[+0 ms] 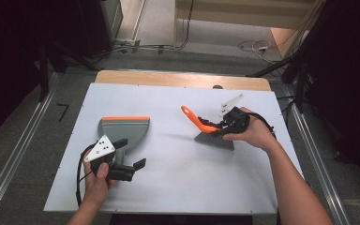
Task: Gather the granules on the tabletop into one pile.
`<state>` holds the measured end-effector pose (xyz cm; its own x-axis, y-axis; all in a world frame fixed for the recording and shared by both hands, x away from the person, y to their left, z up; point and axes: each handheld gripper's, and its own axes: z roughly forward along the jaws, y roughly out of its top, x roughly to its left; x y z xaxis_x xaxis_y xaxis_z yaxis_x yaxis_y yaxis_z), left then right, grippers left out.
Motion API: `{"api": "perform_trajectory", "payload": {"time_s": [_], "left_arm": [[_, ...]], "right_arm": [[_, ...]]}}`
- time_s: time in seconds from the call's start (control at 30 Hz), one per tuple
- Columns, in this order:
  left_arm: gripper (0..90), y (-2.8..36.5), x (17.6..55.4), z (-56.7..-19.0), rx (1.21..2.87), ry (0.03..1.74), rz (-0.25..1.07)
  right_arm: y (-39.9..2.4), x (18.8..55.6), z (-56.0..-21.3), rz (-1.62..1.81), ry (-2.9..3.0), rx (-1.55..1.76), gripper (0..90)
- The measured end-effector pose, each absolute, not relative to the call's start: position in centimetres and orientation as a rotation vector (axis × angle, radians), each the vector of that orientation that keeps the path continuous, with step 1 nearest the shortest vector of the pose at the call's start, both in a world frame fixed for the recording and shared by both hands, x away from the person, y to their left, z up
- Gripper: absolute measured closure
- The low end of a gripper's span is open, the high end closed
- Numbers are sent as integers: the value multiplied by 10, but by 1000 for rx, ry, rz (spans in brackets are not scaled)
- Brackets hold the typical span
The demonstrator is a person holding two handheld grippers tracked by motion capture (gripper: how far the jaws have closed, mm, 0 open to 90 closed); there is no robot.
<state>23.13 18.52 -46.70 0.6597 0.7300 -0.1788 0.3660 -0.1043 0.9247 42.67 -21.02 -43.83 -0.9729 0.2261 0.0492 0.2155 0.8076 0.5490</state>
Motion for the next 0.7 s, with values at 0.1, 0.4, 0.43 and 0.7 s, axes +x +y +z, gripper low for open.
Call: {"api": "perform_trajectory", "payload": {"time_s": [0.1,0.4,0.43,0.7], "left_arm": [[0,186,232,-467,1719,895,391],[0,186,232,-468,1716,896,390],[0,186,232,-468,1715,896,389],[0,186,232,-467,1717,894,388]], "right_arm": [[-211,435,-440,913,2934,382,683],[-208,447,-437,903,2861,411,683],[-208,447,-435,911,2858,410,683],[-211,443,-426,939,2851,396,684]]}}
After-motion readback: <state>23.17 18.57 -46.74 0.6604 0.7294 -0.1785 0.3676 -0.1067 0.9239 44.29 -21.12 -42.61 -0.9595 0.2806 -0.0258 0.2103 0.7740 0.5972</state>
